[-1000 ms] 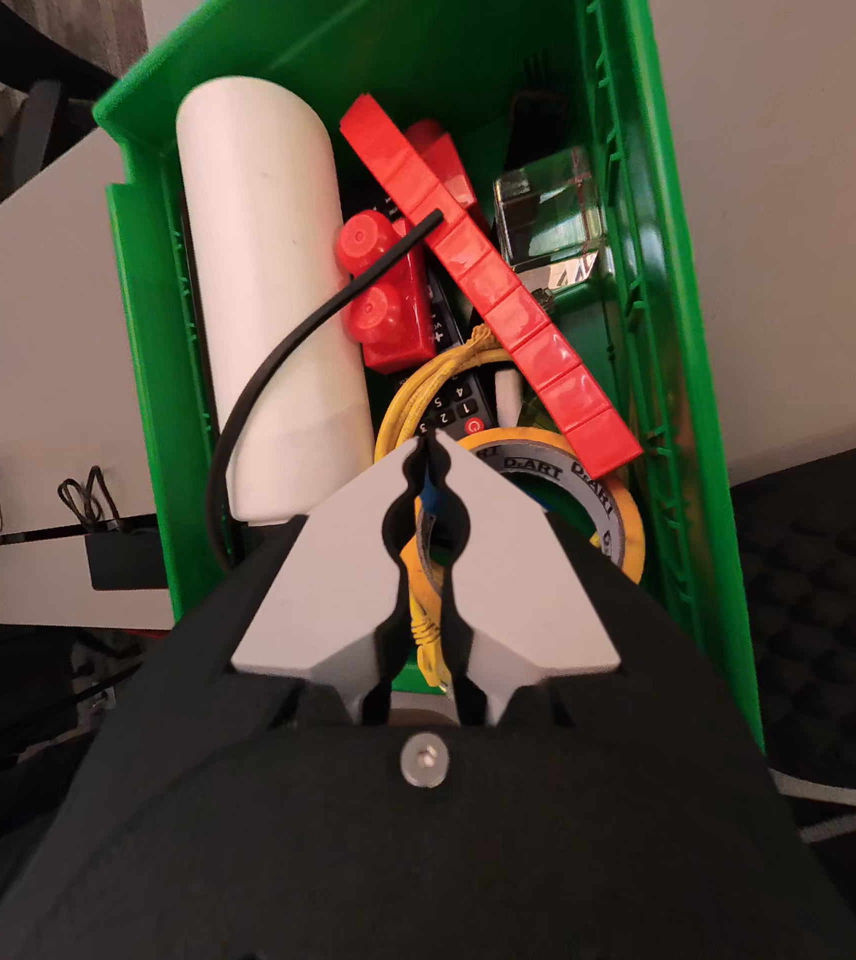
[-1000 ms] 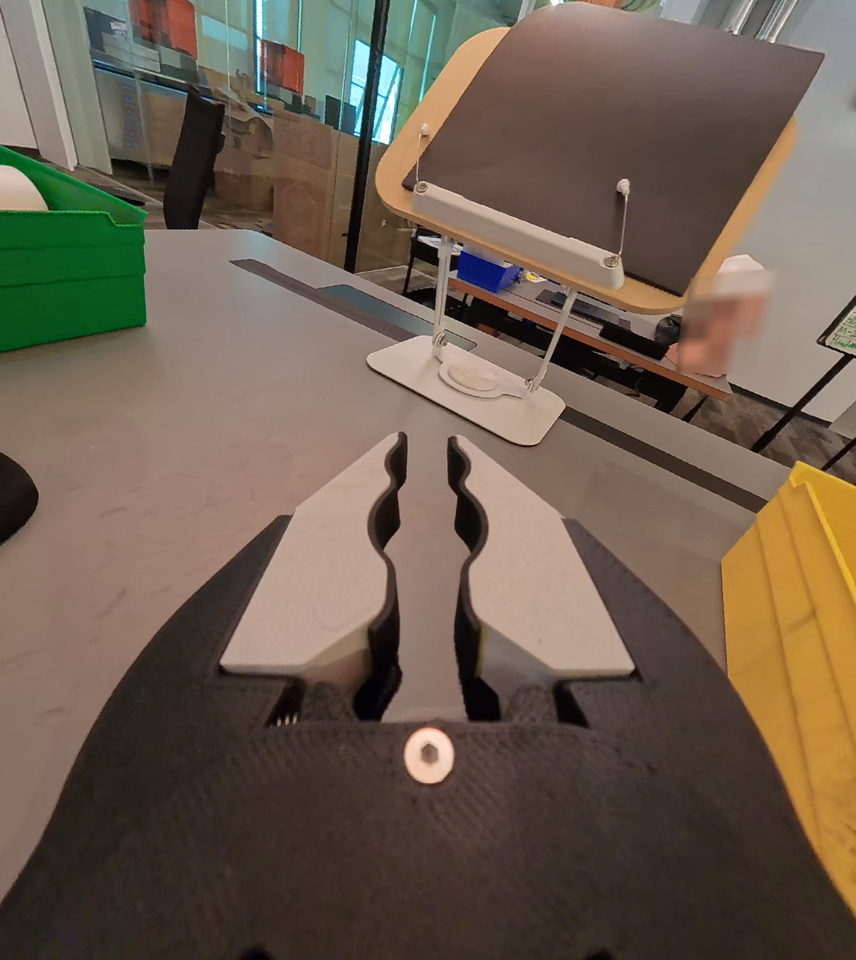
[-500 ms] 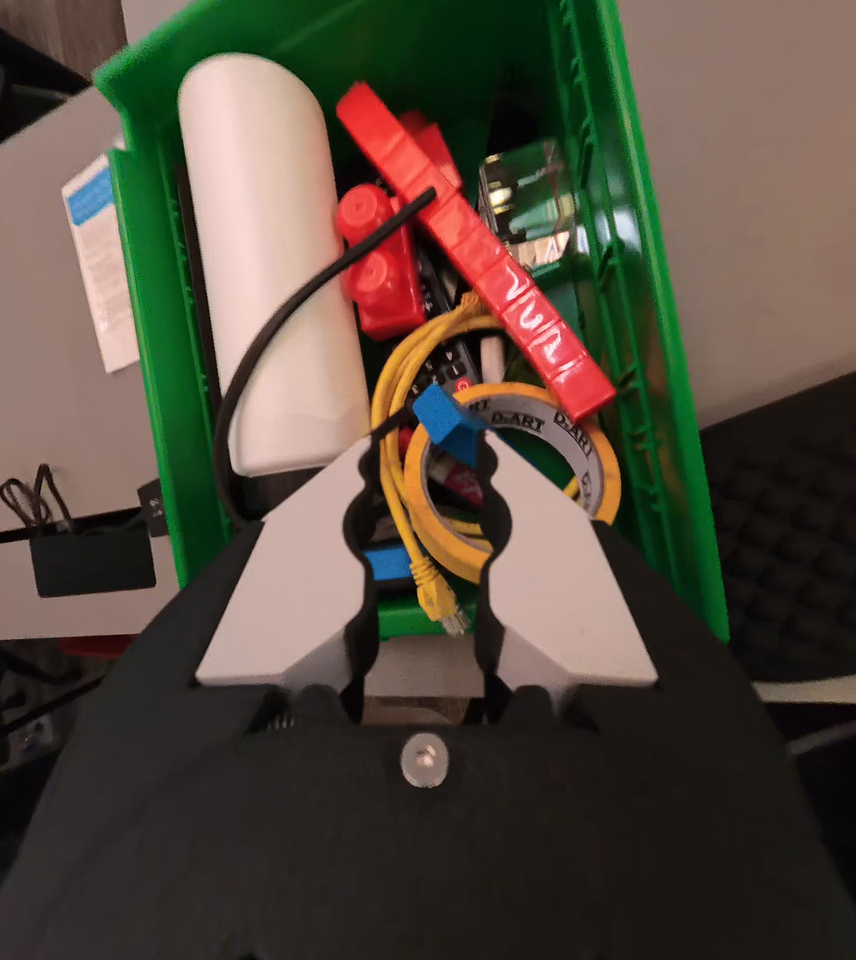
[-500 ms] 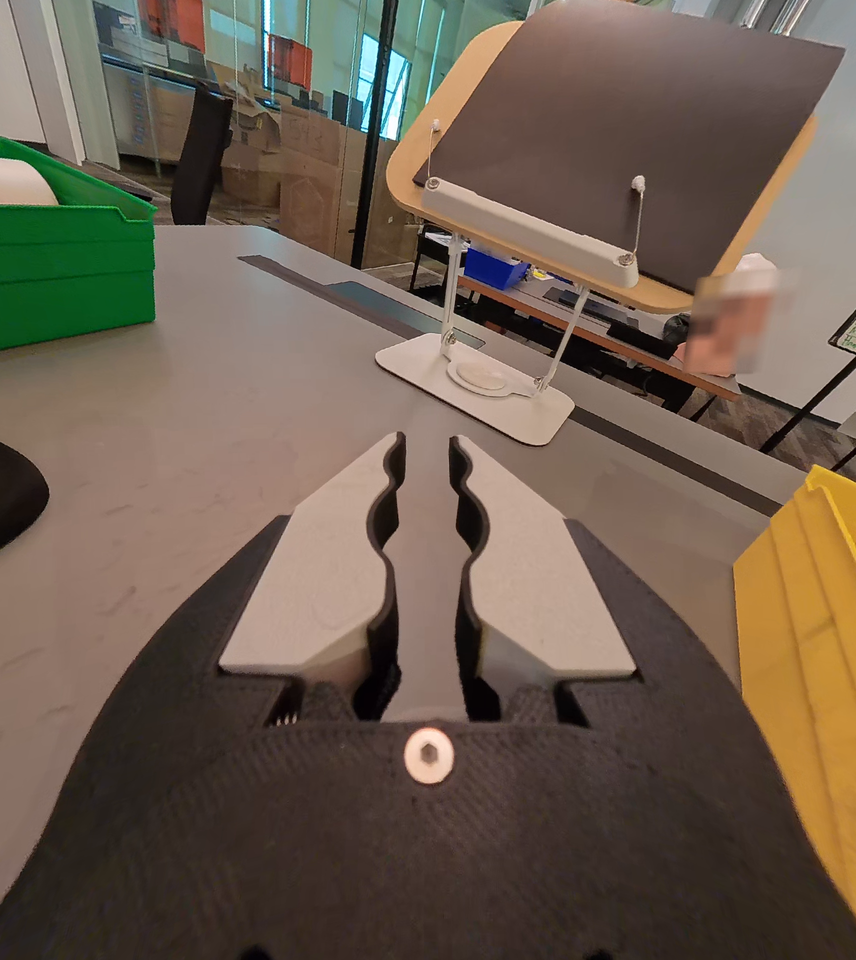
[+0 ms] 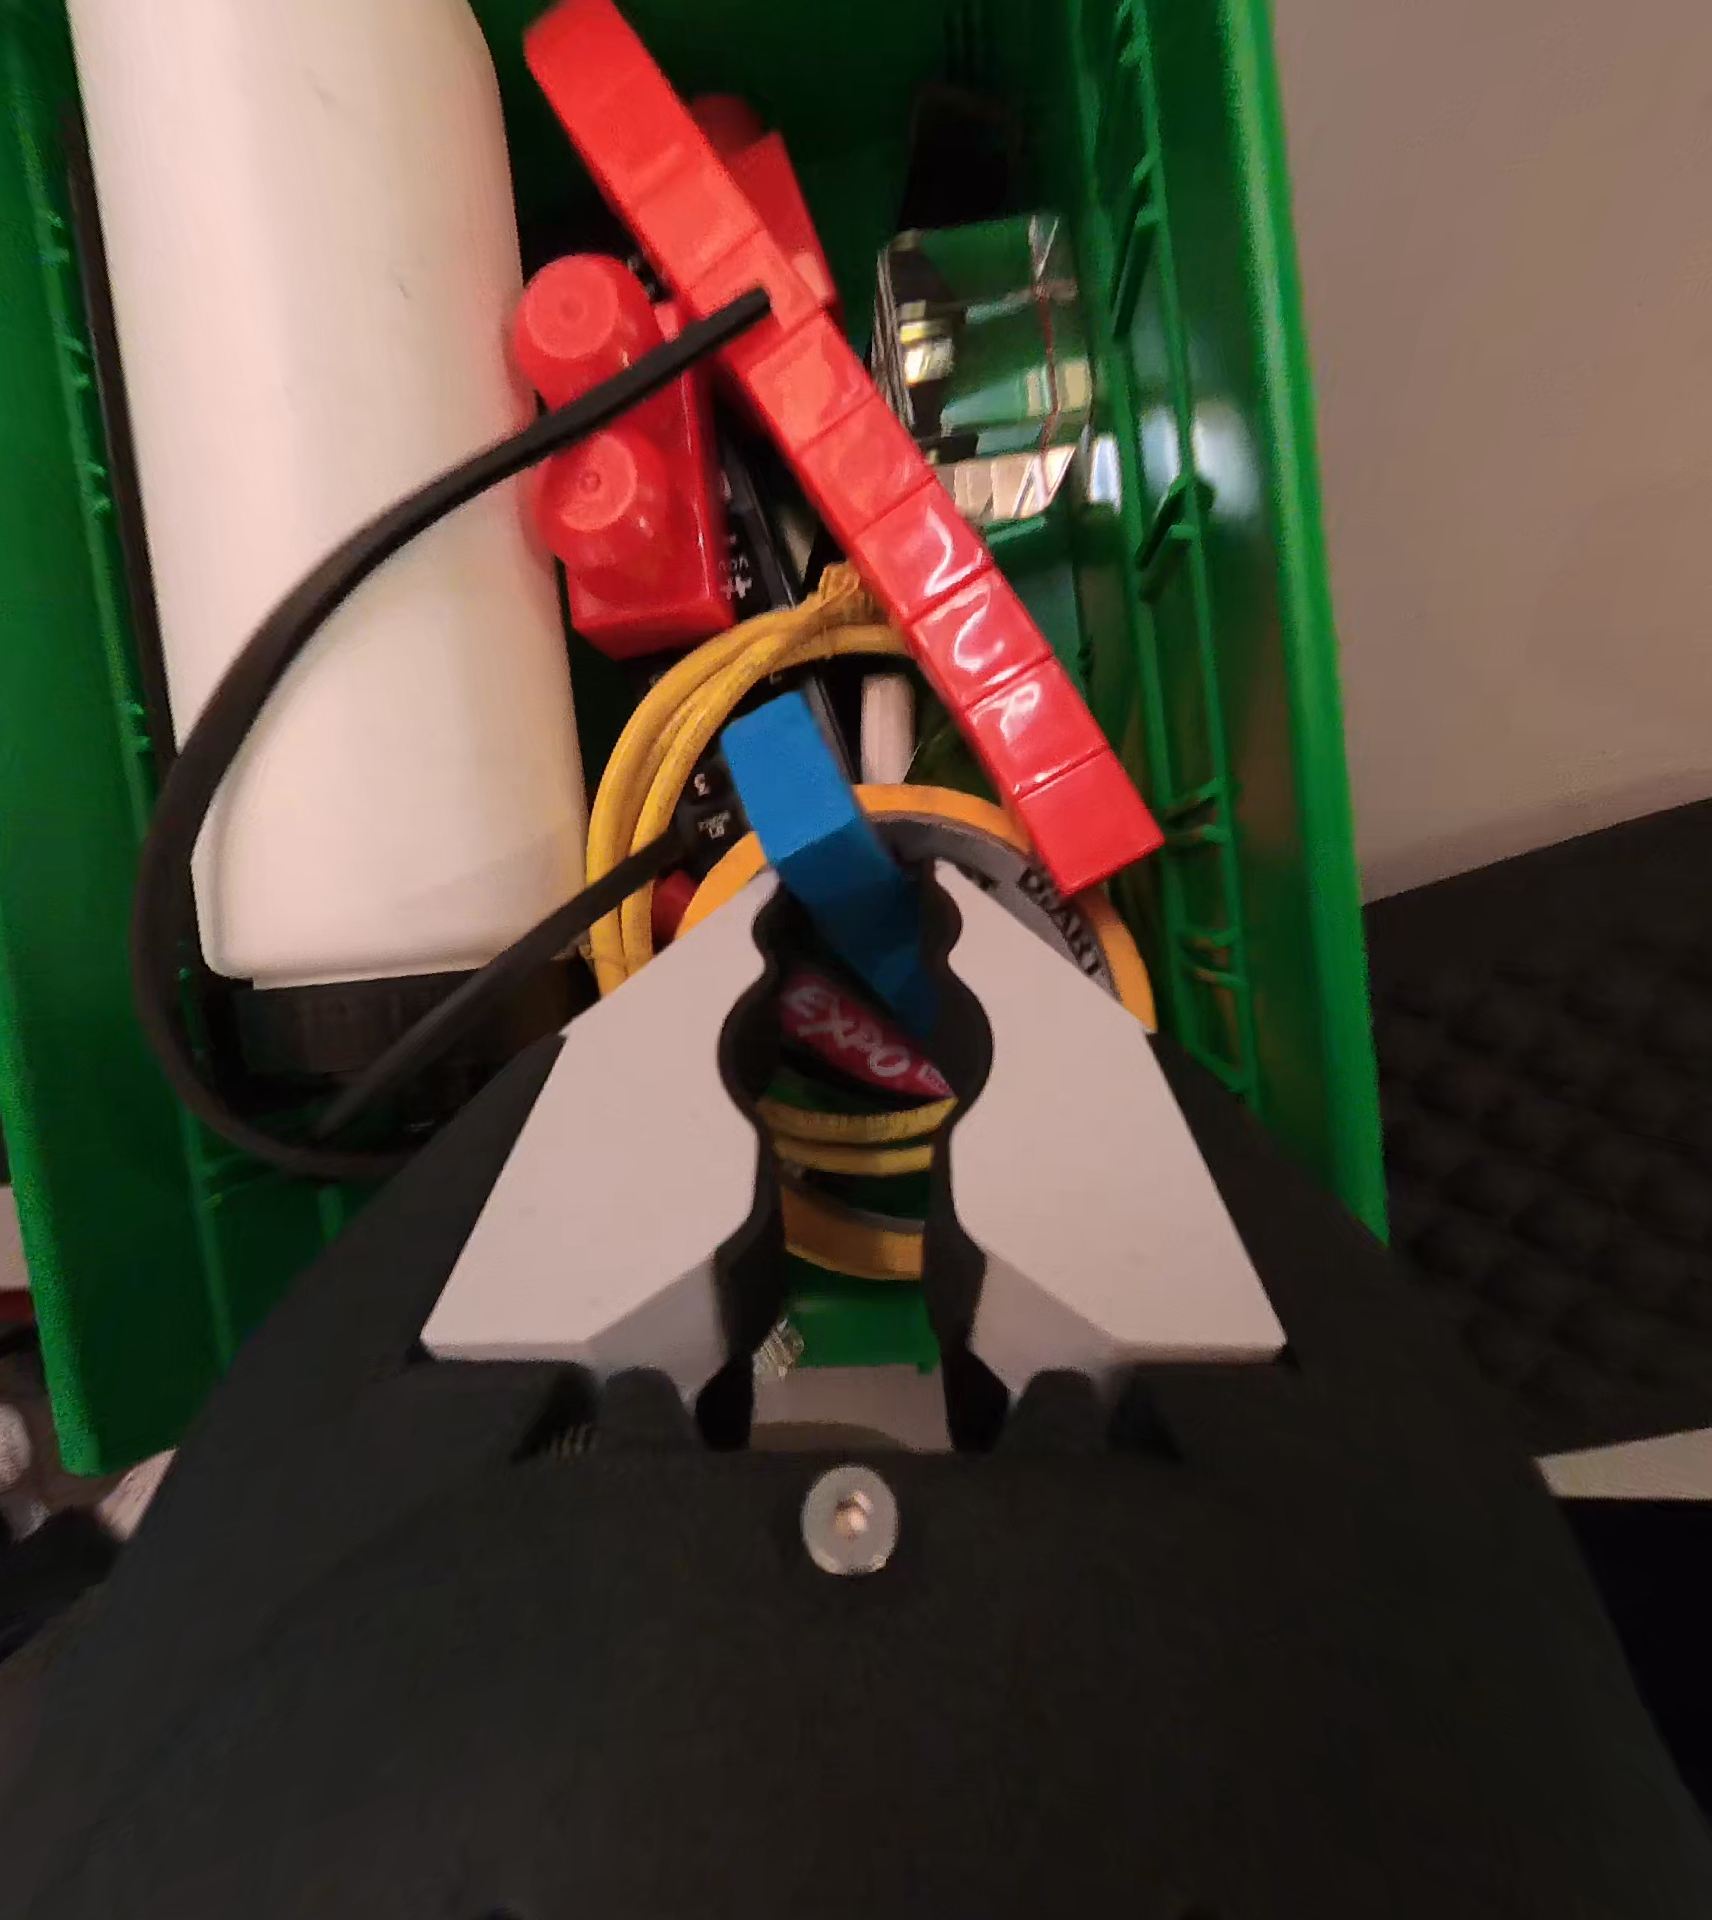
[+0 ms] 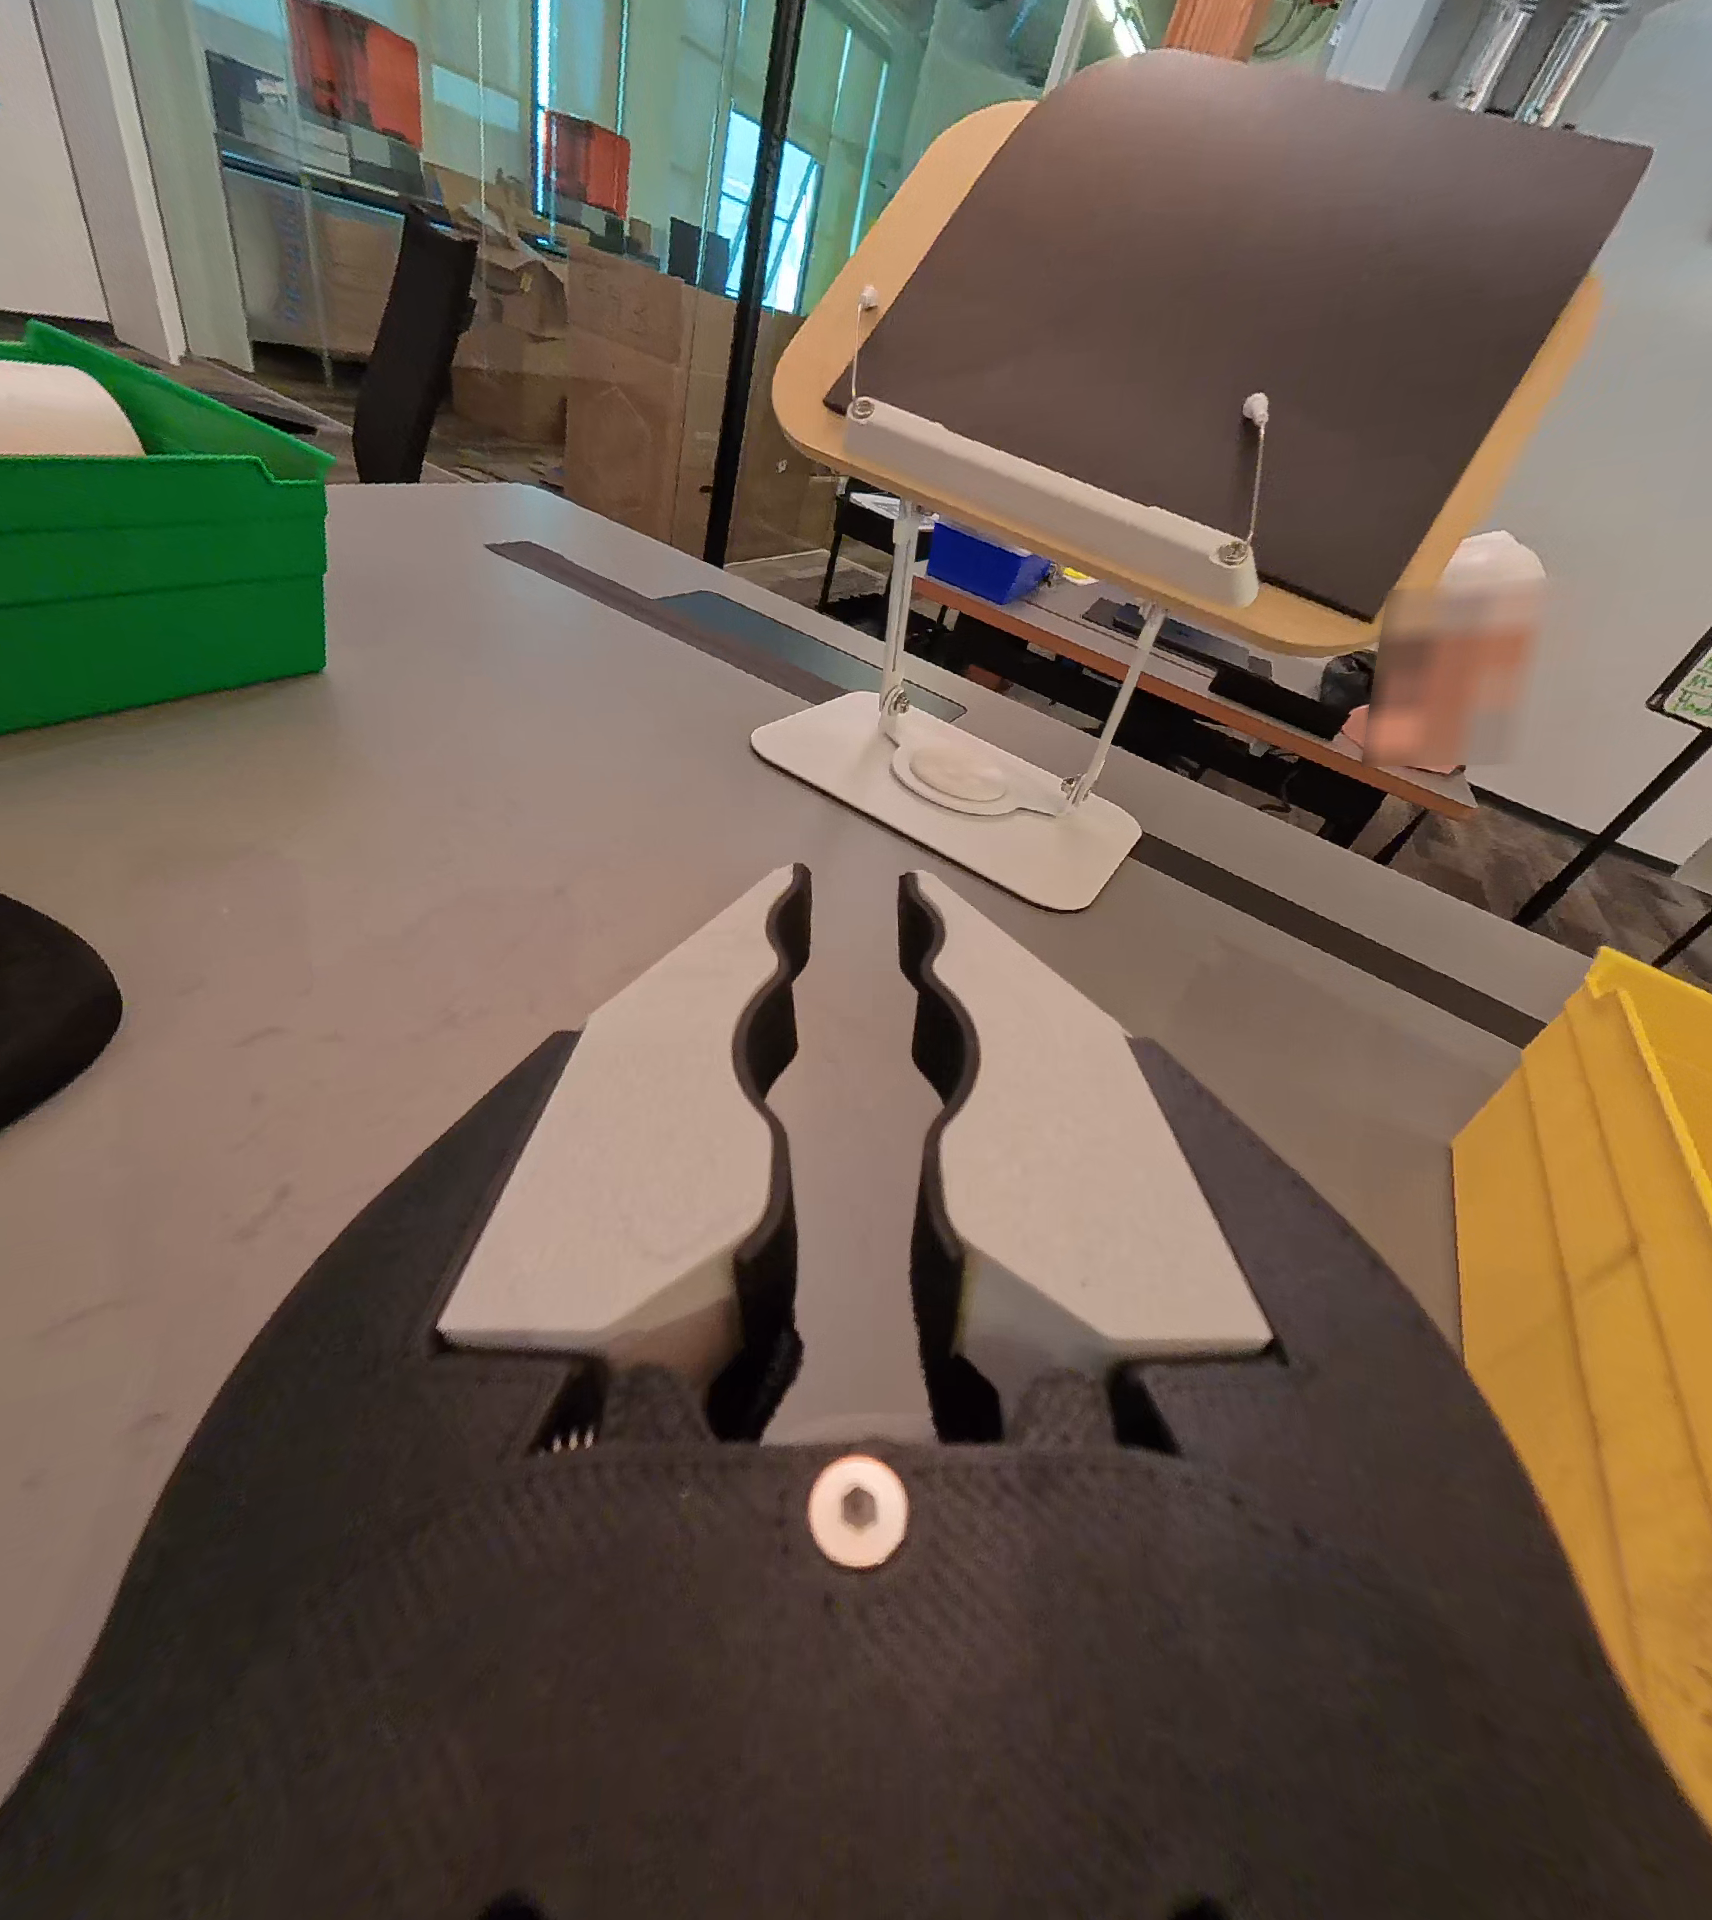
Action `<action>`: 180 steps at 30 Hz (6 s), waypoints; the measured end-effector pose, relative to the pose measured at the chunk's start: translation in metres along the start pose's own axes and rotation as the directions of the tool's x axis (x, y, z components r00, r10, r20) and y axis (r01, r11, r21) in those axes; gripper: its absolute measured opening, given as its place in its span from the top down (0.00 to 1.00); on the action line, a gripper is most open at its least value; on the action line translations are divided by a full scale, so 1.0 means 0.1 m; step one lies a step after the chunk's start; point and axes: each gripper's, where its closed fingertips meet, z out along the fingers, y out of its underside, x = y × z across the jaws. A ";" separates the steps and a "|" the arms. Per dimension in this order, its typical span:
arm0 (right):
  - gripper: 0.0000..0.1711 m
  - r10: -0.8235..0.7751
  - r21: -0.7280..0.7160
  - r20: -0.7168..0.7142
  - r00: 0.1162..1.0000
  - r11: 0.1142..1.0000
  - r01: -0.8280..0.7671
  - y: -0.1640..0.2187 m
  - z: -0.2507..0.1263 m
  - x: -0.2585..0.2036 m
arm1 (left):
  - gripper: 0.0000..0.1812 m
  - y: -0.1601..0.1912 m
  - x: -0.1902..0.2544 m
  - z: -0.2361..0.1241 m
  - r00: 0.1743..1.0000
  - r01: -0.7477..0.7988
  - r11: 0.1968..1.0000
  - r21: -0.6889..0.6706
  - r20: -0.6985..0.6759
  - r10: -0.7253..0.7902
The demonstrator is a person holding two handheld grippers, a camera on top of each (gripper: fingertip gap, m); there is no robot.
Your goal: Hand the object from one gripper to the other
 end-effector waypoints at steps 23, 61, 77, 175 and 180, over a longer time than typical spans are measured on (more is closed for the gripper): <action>0.86 0.037 0.151 0.130 0.991 0.987 -0.057 -0.49 -0.16 -0.15 | 0.91 -1.50 1.01 -1.59 0.941 -0.035 0.688 0.725 -0.209 0.268; 0.70 0.172 0.391 0.691 0.702 0.728 -0.564 -1.95 1.50 0.96 | 0.91 -3.72 2.44 -1.64 0.473 0.374 0.462 0.804 -0.594 0.651; 0.90 0.211 0.172 0.905 0.369 0.611 -0.772 -1.86 1.47 0.63 | 0.92 -3.62 2.79 -1.67 0.281 0.499 0.447 0.742 -0.627 0.726; 0.38 -0.917 0.458 0.132 0.376 0.393 0.797 -1.44 1.48 -0.37 | 0.82 -2.43 2.73 -1.25 -0.347 0.119 0.668 0.735 -0.600 0.721; 0.38 -0.910 0.443 0.153 0.384 0.411 0.797 -1.43 1.48 -0.35 | 0.82 -2.43 2.75 -1.25 -0.342 0.118 0.667 0.735 -0.601 0.723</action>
